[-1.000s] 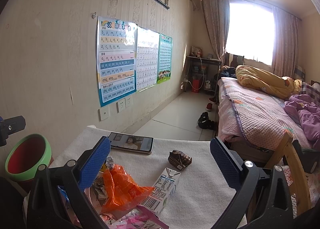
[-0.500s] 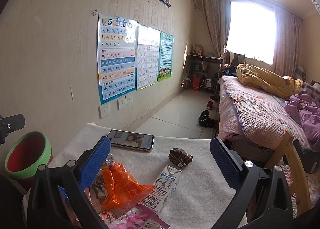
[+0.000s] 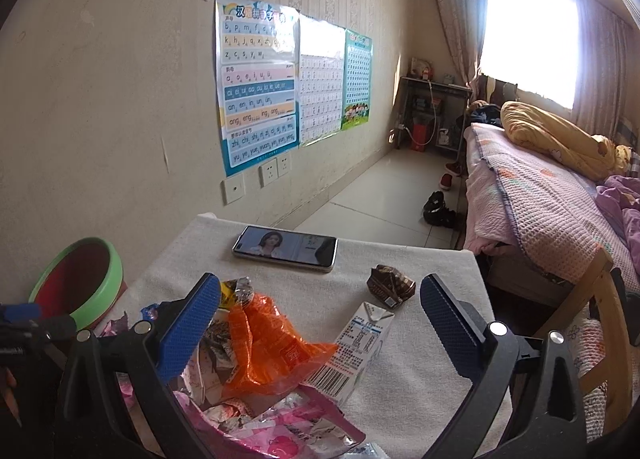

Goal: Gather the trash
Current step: 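Drop the pink wrapper from the left tool into the bin while the right tool drops the blue one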

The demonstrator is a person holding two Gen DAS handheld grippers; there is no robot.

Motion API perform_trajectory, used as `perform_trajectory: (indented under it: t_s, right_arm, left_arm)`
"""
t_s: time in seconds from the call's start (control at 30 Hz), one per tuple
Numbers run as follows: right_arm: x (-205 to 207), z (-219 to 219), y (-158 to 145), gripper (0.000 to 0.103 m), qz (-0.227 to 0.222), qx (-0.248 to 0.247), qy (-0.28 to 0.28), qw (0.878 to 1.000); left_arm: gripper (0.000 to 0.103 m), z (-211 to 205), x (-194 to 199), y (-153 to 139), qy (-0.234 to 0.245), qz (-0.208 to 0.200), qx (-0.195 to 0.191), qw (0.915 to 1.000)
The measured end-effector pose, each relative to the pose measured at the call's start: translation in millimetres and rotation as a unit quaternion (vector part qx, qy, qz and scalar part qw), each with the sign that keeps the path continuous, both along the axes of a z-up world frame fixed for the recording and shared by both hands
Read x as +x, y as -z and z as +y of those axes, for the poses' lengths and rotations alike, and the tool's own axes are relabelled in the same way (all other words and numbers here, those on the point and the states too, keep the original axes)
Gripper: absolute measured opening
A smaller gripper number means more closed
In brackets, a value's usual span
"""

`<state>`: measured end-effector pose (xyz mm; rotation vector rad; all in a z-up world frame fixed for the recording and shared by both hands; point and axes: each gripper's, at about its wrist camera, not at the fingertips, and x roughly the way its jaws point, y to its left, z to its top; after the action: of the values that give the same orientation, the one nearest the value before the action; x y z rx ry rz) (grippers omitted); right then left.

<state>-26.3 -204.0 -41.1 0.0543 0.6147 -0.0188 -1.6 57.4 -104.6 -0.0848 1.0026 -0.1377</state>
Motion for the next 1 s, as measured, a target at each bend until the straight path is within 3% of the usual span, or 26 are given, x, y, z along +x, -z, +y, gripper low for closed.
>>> perform_trajectory:
  t_s: [0.1,0.3,0.33,0.37,0.47,0.6,0.73,0.87,1.0]
  right_arm:
    - [4.5,4.9,7.2,0.096,0.027,0.018,-0.026,0.999]
    - [10.6,10.0,21.6,0.096,0.076,0.050,-0.051,0.995]
    - [11.3,10.8,23.0,0.096,0.082,0.056,-0.055,0.993]
    - [11.3,11.9,24.3,0.093,0.087,0.063,-0.061,0.992]
    - [12.8,15.9,25.3,0.083,0.104,0.085,-0.082,0.988]
    - [19.6,39.3,18.4,0.067,0.126,0.124,-0.134,0.975]
    - [32.1,87.5,20.5,0.061,0.168,0.093,-0.195,0.962]
    - [48.8,120.1,48.1,0.048,0.221,0.083,-0.226,0.945]
    - [58.1,137.9,75.4,0.046,0.262,0.074,-0.234,0.933]
  left_arm:
    - [0.091,-6.6,-2.9,27.2,0.025,0.051,-0.008,0.9984]
    - [0.091,-14.6,12.5,31.8,0.028,0.060,-0.045,0.9968]
    - [0.084,-14.2,16.3,34.4,0.026,0.065,-0.052,0.9962]
    - [0.068,-14.4,18.6,38.8,0.024,0.074,-0.055,0.9954]
    - [0.048,-8.8,20.5,46.0,0.023,0.095,-0.098,0.9904]
    - [0.039,-2.5,14.0,40.6,0.013,0.085,-0.099,0.9913]
    - [0.038,14.7,7.2,26.8,-0.018,0.061,-0.100,0.9930]
    - [0.038,35.2,1.3,7.7,-0.047,0.025,-0.090,0.9946]
    - [0.038,49.6,1.5,-0.2,-0.061,0.009,-0.085,0.9945]
